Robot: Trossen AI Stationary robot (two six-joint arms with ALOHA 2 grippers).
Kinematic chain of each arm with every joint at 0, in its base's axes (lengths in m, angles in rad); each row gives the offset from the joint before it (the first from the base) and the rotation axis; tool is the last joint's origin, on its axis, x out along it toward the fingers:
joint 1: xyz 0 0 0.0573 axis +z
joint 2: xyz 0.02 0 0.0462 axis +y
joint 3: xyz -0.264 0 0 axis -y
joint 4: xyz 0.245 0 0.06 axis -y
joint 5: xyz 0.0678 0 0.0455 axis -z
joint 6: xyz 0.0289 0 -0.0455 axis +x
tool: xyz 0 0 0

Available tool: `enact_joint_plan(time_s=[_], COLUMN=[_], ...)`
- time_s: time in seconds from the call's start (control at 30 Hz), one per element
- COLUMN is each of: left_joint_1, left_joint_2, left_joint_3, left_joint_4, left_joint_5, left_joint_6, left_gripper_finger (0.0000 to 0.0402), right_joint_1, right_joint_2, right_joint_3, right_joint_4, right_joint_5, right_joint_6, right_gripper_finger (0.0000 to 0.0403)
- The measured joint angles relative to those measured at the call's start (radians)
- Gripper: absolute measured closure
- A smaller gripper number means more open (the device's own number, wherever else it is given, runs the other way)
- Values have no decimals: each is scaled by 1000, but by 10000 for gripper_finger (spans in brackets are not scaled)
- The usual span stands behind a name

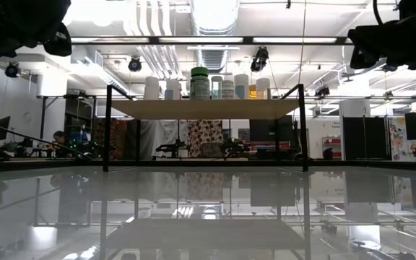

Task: Pick and place medicine bottles onto shelf by color
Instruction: Return to Home Position

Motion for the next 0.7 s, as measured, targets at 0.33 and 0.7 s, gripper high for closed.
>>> enact_joint_plan(time_s=[0.33, 0.7], left_joint_1=[0, 0], left_joint_2=[0, 0], left_joint_3=[0, -1], left_joint_4=[0, 0], left_joint_5=[0, 0], left_joint_6=[0, 0], left_gripper_finger=[398, 398], right_joint_1=[0, 0], right_joint_2=[5, 5], right_joint_3=[0, -1], right_joint_4=[2, 2], right_joint_5=[0, 0], right_joint_6=[0, 0], right_gripper_finger=[338, 344])
